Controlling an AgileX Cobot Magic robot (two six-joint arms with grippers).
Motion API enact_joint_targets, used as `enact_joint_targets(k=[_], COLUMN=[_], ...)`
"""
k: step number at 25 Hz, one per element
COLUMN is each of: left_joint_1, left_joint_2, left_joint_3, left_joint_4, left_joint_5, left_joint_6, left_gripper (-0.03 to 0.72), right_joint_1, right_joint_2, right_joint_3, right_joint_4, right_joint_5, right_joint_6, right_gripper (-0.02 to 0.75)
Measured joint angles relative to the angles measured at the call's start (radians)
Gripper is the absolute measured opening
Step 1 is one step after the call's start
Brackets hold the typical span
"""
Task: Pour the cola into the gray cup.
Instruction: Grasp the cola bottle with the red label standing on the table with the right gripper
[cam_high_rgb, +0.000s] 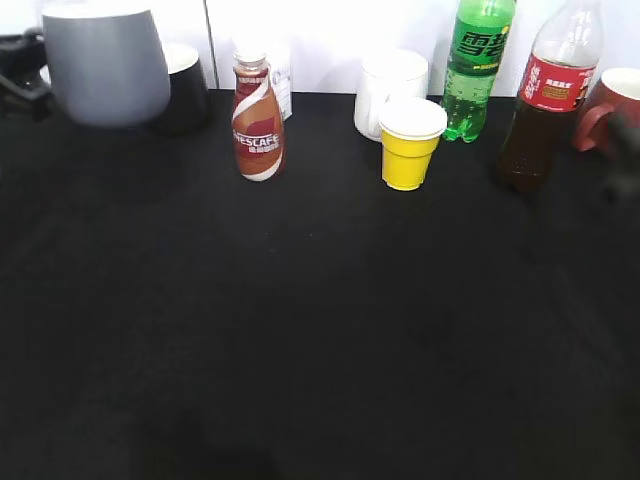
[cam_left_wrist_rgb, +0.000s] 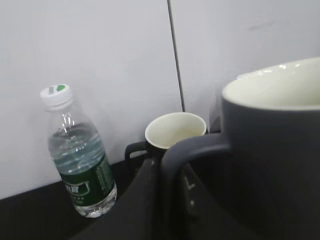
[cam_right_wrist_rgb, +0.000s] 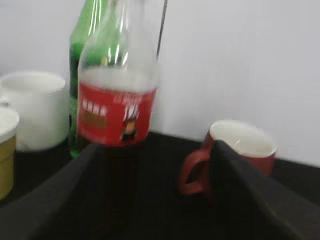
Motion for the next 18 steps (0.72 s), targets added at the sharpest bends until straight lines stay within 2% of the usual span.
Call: enact_joint_targets(k=[3, 8, 18], left_joint_1=[0.0, 0.0, 0.0], left_joint_2=[-0.001, -0.001, -0.001], left_joint_3=[0.0, 0.0, 0.0], left_joint_4=[0.028, 0.049, 0.056], left_joint_5=[-0.004, -0.005, -0.006], left_joint_6=[0.0, 0.0, 0.0], left_gripper=[0.055, 0.055, 0.055], right_joint_1=[0.0, 0.0, 0.0], right_joint_2=[0.076, 0.147, 0.246], right_joint_3=[0.002, -0.049, -0.169], right_joint_4=[-0.092, -0.104, -0.137], right_joint_5=[-0.017, -0.021, -0.022], right_joint_6=[0.002, 0.152, 0.183], right_gripper=[0.503, 0.503, 0.503])
